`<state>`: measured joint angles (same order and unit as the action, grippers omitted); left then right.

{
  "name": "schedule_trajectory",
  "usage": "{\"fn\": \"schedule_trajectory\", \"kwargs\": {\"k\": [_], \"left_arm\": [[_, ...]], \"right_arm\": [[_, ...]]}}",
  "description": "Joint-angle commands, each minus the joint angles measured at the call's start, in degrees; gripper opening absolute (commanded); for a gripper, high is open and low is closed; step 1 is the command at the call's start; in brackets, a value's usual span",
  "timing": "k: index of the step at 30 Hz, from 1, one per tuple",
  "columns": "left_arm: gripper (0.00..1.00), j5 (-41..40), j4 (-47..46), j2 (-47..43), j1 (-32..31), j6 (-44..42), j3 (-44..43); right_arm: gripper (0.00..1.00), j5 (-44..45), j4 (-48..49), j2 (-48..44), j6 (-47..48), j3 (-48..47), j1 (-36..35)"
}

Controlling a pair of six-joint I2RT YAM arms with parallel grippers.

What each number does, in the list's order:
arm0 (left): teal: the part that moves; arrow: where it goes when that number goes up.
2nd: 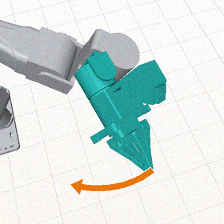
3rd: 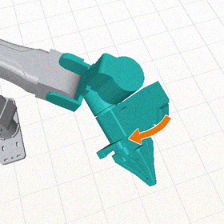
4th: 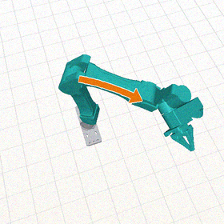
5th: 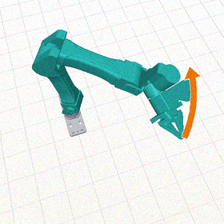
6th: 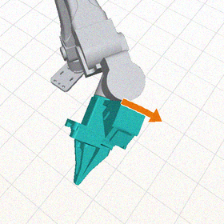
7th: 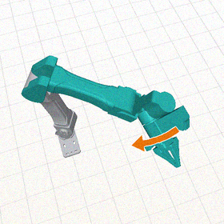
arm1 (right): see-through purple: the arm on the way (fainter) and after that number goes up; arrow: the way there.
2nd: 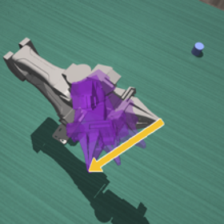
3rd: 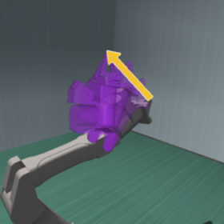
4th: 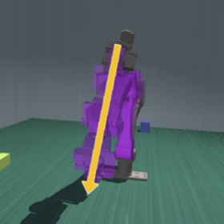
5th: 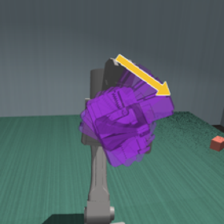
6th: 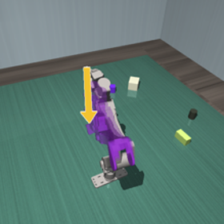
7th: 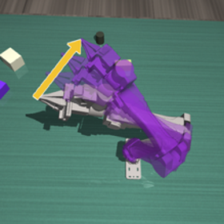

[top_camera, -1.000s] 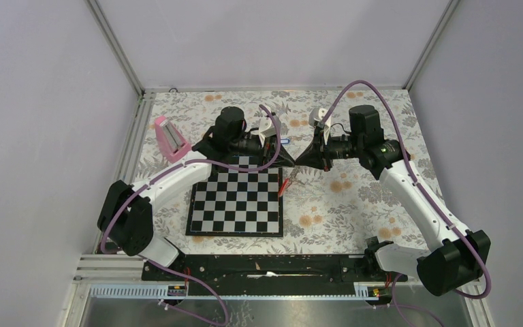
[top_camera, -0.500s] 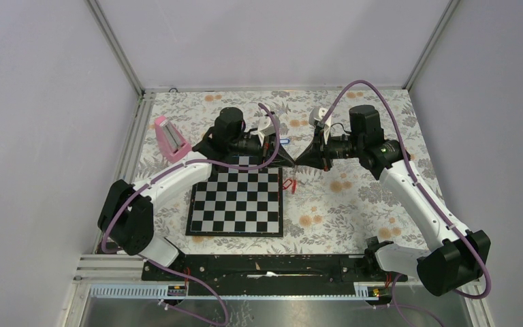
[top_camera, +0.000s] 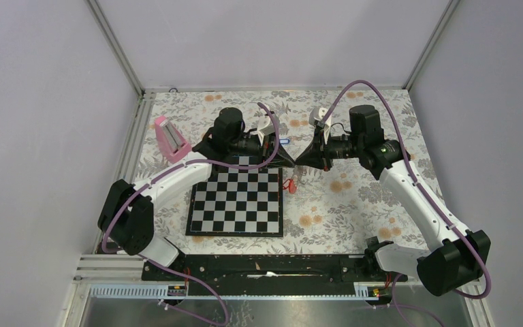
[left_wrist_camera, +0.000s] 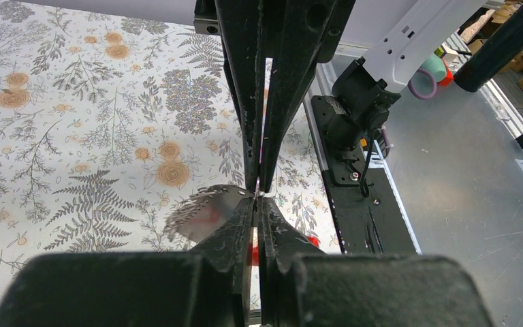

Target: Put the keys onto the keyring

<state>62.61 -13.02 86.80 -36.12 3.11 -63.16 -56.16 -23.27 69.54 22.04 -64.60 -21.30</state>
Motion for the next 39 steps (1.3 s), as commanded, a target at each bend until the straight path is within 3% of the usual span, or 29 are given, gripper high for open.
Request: {"fn": "schedule_trajectory", "kwargs": {"k": [1,8,12,17,24,26,27,34,39], "left_arm": [[0.06,2.21,-7.20,-0.58,-0.70,0.49,-0.57],[0.10,1.95,-7.11,-0.63,-0.71,0.49,-0.66],[0.00,2.00,-6.49,-0.67,-0.69,-0.13,-0.74],[0.00,1.84,-2.92,-1.15,-0.71,-4.07,-0.74],[0.00,-1.08,4.34,-3.62,0.90,-11.37,-0.25],[0.00,-0.37,4.18,-4.84,2.50,-11.21,0.17],[0.00,0.22,3.95,-5.49,3.44,-11.09,0.48],[0.00,4.67,7.32,-10.58,10.82,-11.46,1.50],[0.00,1.48,21.67,-14.81,13.13,-20.17,-1.07]], "right_arm": [[0.00,-0.09,1.80,0.34,-0.42,0.36,-0.41],[0.00,-0.18,1.96,0.43,-0.51,0.52,-0.41],[0.00,-0.09,1.91,0.25,-0.51,0.45,-0.41],[0.01,0.55,1.88,0.10,-0.95,0.36,-0.42],[0.43,7.63,2.64,-2.27,-1.83,1.02,-0.13],[0.66,9.50,2.64,-3.47,-2.04,1.37,0.59],[0.71,10.06,2.57,-3.99,-2.23,1.48,1.09],[0.86,18.03,-0.15,-3.47,-2.70,1.07,2.22],[0.90,20.12,-0.25,-0.18,-2.41,2.24,2.23]]}}
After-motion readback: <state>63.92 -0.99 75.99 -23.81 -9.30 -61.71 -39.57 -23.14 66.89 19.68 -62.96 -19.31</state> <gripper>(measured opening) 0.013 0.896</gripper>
